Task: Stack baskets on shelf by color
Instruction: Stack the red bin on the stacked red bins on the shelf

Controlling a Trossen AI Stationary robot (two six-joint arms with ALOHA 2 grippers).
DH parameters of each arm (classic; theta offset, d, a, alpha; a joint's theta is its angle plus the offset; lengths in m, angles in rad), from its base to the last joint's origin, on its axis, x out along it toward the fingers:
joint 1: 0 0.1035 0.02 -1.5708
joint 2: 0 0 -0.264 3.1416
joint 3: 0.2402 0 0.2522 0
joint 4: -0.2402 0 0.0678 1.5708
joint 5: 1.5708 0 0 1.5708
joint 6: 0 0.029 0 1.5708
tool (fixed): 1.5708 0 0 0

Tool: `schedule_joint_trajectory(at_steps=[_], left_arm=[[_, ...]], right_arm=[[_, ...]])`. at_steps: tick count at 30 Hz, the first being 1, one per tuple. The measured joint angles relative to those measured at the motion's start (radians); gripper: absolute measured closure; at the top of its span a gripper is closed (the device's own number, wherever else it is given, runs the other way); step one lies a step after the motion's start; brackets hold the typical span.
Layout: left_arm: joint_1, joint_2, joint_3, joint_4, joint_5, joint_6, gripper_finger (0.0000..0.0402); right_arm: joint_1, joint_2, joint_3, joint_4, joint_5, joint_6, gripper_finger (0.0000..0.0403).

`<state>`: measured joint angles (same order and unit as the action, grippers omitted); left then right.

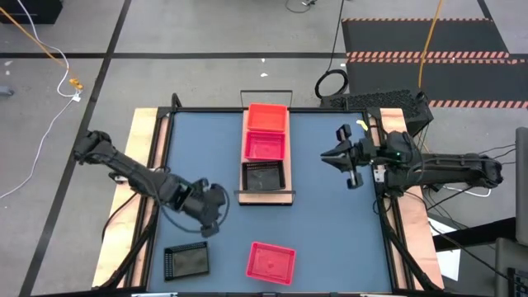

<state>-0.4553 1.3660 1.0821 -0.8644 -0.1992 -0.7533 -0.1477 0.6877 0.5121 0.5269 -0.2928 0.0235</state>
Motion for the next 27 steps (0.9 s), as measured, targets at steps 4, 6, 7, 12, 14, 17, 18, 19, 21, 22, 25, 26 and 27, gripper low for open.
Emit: schedule_joint_trajectory(at_steps=[4,6,7,12,14,17,18,19,21,22,25,26,27], left_arm=[[-0.083,0.001,0.000,-0.002,0.024,-0.086,0.0266],[-0.118,0.002,0.000,-0.012,0.082,-0.087,0.0266],[-0.135,0.002,0.000,-0.015,0.108,-0.087,0.0266],[-0.236,0.002,0.000,-0.018,0.166,-0.086,0.0266],[-0.259,0.007,0.000,-0.001,0.157,-0.086,0.0266],[-0.285,0.009,0.000,0.052,0.072,-0.086,0.0266],[-0.288,0.010,0.000,0.087,0.029,-0.085,0.0266],[-0.289,0.014,0.000,0.133,-0.019,-0.083,0.0266],[-0.282,0.025,0.000,0.230,-0.113,-0.047,0.0266],[-0.280,0.032,0.000,0.289,-0.134,-0.006,0.0266],[-0.276,0.076,0.000,0.480,-0.110,0.172,0.0266],[-0.278,0.091,0.000,0.521,-0.102,0.234,0.0266],[-0.280,0.102,-0.001,0.554,-0.102,0.288,0.0266]], right_arm=[[0.030,-0.010,0.000,0.020,0.000,-0.002,0.0330],[0.036,-0.012,0.000,0.040,0.001,-0.008,0.0323],[0.038,-0.012,0.000,0.049,0.001,-0.011,0.0320],[0.039,-0.014,0.000,0.089,0.002,-0.033,0.0317],[0.039,-0.014,0.000,0.097,0.002,-0.050,0.0317],[0.038,-0.013,0.000,0.098,0.002,-0.088,0.0316],[0.038,-0.013,0.000,0.098,0.001,-0.094,0.0316],[0.038,-0.011,0.000,0.098,0.000,-0.101,0.0316],[0.039,0.009,0.008,0.095,-0.003,-0.118,0.0316],[0.039,0.028,0.021,0.085,-0.018,-0.121,0.0316],[0.057,0.130,0.078,0.060,-0.050,-0.120,0.0316],[0.070,0.177,0.101,0.052,-0.050,-0.119,0.0316],[0.084,0.223,0.126,0.045,-0.049,-0.115,0.0316]])
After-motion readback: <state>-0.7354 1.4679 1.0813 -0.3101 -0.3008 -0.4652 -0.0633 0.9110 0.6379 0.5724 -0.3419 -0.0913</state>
